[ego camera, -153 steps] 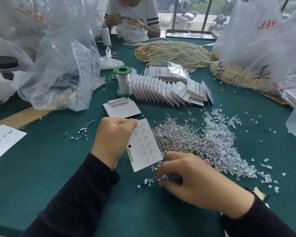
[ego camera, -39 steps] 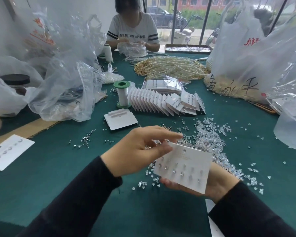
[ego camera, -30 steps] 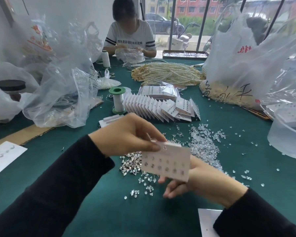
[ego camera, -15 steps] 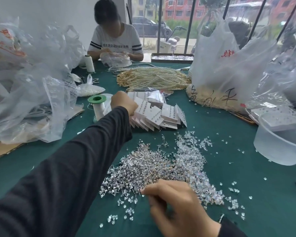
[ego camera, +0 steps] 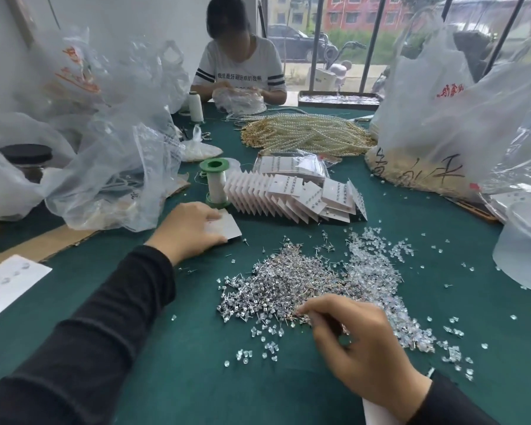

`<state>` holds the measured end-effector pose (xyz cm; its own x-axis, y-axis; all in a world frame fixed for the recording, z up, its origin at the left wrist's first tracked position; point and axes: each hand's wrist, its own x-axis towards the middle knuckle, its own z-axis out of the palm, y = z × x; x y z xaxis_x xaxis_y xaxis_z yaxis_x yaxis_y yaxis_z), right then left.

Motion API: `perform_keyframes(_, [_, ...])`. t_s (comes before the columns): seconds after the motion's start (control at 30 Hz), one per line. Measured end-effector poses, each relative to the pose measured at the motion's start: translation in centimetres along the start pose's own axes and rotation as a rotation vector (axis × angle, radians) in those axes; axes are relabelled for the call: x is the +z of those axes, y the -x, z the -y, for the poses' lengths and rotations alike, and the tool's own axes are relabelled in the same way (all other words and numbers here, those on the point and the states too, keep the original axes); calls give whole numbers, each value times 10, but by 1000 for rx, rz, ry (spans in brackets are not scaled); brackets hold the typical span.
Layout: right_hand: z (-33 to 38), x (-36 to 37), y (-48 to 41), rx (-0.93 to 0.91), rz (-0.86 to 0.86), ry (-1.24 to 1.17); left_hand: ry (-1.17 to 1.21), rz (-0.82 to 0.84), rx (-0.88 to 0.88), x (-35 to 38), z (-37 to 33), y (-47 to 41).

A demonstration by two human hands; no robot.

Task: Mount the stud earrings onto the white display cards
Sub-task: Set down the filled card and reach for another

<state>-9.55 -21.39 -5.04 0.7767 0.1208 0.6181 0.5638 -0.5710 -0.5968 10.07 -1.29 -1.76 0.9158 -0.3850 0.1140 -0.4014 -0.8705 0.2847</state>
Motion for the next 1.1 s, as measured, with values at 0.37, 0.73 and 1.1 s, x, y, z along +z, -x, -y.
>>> perform_keyframes(0.37, [-1, -3, 2, 11, -127, 63, -101, -102, -18, 17, 0, 11])
perform_keyframes(0.73, [-6, -15, -2, 359, -345, -287, 60, -535, 279, -16, -38, 24])
perform_keyframes(1.1, [-6, -20, -5, 577, -188, -609, 1598, 250, -136, 10, -115, 55])
